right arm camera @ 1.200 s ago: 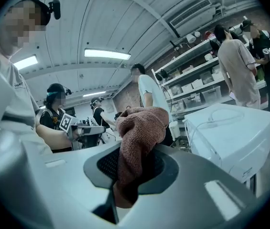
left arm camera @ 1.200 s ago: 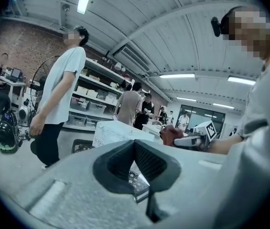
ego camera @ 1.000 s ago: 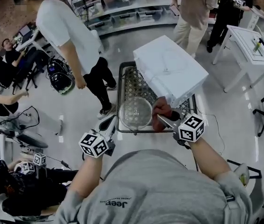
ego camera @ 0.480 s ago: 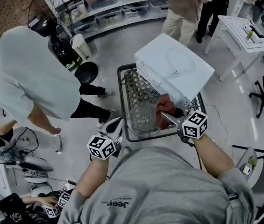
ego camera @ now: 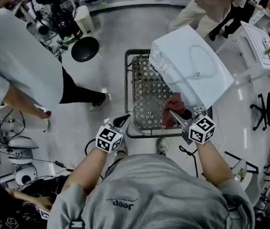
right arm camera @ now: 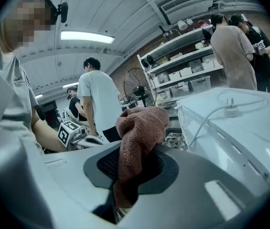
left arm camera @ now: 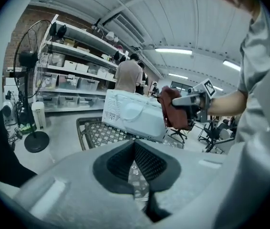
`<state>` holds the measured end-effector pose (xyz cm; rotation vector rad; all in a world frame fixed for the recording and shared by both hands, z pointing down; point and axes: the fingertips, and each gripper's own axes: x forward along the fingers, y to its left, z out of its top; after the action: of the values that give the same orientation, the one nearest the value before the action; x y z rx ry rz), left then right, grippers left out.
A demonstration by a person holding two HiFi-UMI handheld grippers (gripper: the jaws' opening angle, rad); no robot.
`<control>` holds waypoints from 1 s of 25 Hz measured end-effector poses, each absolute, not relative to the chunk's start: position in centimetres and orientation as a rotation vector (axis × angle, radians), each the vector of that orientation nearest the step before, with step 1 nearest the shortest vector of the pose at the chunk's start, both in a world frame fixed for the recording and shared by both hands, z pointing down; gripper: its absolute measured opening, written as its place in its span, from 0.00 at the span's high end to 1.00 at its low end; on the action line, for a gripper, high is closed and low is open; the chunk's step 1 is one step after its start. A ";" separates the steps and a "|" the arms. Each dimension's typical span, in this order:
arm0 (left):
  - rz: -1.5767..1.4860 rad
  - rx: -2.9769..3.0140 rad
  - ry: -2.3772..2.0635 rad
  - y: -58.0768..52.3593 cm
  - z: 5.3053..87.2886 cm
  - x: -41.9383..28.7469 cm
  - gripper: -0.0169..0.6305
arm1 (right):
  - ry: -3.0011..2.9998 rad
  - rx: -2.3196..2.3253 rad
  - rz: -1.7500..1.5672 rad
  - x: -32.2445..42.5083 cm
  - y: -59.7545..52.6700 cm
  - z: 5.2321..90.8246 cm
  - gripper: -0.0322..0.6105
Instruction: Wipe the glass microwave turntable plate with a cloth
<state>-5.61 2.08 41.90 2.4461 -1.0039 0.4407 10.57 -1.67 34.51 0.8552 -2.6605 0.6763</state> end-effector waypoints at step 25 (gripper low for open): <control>0.878 2.485 -0.964 1.4 60.5 -4.3 0.97 | -2.655 0.716 0.616 6.8 -4.6 50.3 0.84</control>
<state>-4.27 1.38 60.55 2.4853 -0.9642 0.8778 6.83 -4.59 50.26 0.7161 -2.6550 0.6160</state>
